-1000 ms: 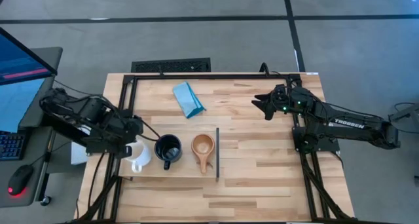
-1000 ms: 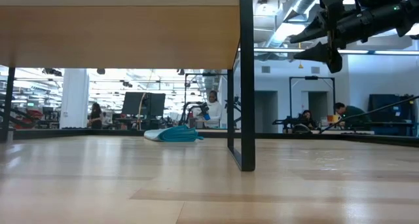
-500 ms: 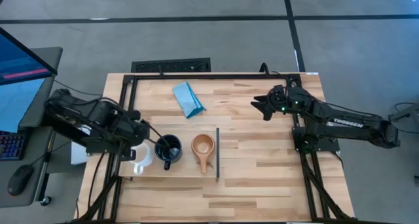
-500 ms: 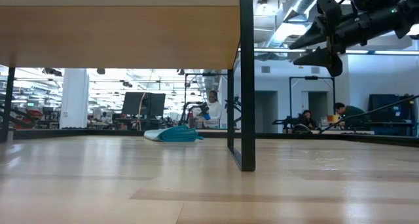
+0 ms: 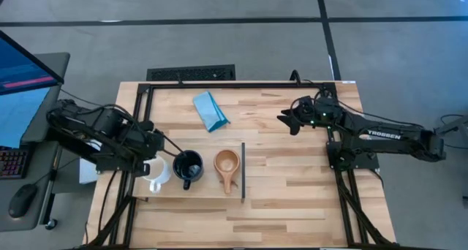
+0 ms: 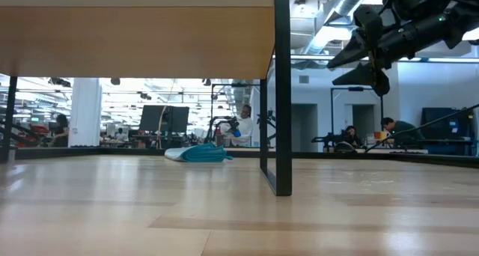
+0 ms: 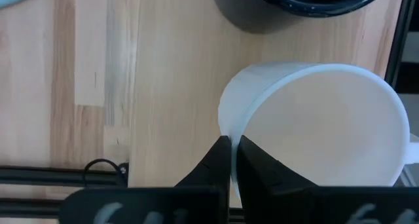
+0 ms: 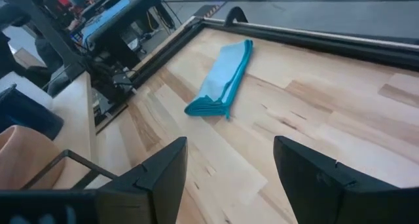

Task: Stack small to large cups/mugs on shelf
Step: Put the white cup on the shelf

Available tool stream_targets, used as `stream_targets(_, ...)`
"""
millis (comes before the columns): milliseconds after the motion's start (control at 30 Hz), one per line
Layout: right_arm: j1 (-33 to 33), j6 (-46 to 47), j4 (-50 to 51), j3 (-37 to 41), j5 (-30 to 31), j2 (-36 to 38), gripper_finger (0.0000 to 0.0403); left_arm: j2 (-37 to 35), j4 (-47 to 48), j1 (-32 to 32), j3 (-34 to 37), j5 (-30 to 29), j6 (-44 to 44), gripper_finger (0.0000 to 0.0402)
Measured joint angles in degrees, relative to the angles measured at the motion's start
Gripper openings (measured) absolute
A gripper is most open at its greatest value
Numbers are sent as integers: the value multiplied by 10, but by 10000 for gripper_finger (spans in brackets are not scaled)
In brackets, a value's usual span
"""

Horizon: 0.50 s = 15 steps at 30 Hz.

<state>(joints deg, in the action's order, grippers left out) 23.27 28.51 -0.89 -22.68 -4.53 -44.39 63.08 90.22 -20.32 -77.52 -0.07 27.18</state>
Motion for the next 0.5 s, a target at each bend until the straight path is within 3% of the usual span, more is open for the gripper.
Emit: stream_targets(500,0,-4,-72,0,-6,3,249,-14,-4,1,37,27,10,0)
